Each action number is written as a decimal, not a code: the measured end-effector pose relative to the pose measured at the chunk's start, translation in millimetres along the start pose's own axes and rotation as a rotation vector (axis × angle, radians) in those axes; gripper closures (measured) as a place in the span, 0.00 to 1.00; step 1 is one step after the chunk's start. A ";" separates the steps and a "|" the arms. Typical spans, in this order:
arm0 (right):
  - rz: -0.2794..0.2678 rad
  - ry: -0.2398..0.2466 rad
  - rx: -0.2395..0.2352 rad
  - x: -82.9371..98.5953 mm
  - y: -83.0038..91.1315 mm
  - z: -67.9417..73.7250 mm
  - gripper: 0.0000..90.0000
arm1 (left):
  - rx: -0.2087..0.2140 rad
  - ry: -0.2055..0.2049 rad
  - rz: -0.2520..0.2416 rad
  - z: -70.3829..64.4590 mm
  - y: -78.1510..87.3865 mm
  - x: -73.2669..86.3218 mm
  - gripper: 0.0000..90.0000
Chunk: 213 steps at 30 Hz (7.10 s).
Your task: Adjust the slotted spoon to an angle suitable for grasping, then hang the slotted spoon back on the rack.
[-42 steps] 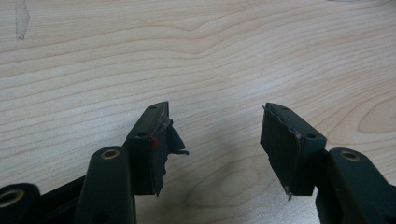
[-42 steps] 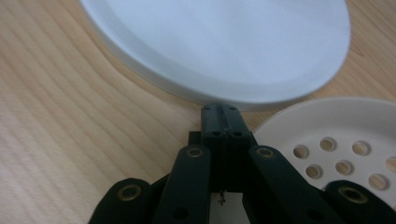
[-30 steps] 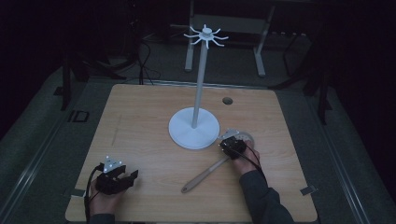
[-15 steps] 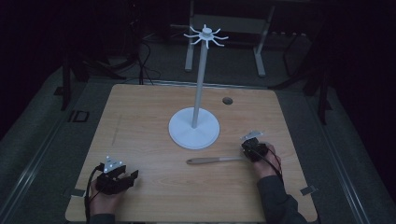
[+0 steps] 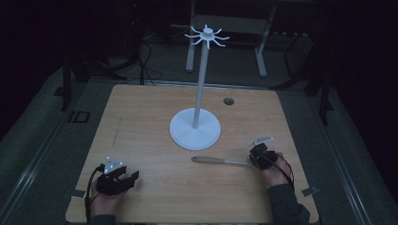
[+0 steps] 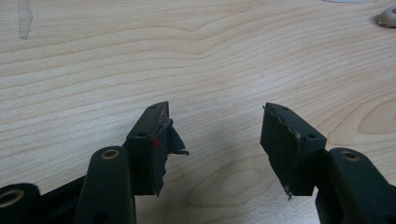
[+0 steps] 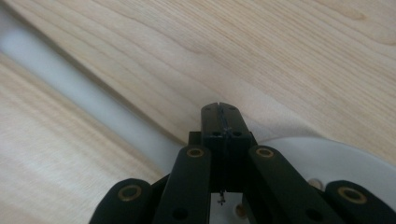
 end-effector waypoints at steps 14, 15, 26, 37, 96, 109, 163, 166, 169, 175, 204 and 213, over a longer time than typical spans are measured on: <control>-0.245 -0.036 -0.129 -34.4 29.1 -5.2 0.75 | 0.000 -0.004 0.002 -1.4 -1.0 0.3 0.48; -0.253 -0.031 -0.126 -37.2 31.1 -5.1 0.74 | 0.000 -0.004 0.002 -1.4 -1.0 0.3 0.48; -0.282 0.167 -0.135 -60.6 43.4 20.1 0.76 | -0.001 -0.007 -0.003 -0.8 0.0 0.0 0.48; -0.215 0.310 -0.127 -71.4 43.3 35.2 0.71 | 0.001 -0.005 -0.001 -1.6 -1.0 -0.3 0.48; 0.142 0.712 -0.358 -51.9 -12.9 87.2 0.80 | -0.001 -0.006 -0.001 -0.9 -0.9 -0.2 0.48; 0.088 0.795 -0.392 -50.8 -3.5 102.7 0.83 | -0.001 -0.005 -0.001 -1.4 -1.1 -0.3 0.48; -0.373 0.476 -0.325 -116.0 65.5 72.1 0.83 | -0.004 -0.009 -0.002 -0.7 -0.7 -0.4 0.48; -0.413 0.454 -0.314 -120.8 72.0 69.3 0.83 | -0.004 -0.009 -0.001 -0.7 -0.7 -0.4 0.48; -0.446 0.428 -0.306 -124.9 77.1 65.9 0.83 | -0.004 -0.008 -0.001 -0.8 -0.8 -0.3 0.48; -0.502 0.378 -0.286 -130.9 85.0 59.2 0.83 | -0.004 -0.008 -0.001 -0.7 -0.7 -0.4 0.48; -0.641 0.301 -0.251 -148.0 104.9 52.8 0.83 | -0.003 -0.004 -0.004 0.0 0.0 -0.4 0.48; -0.677 0.281 -0.248 -152.3 110.3 52.5 0.83 | -0.003 -0.001 -0.005 0.1 0.3 -0.5 0.48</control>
Point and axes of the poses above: each handheld gripper's, and its own axes: y roughly backward along the jaws, x roughly out of its underside, z roughly to its left, the point moved 9 cm from there along -y, roughly forward along the jaws, and after that the axes turned 4 degrees about z, right-handed, at the moved point
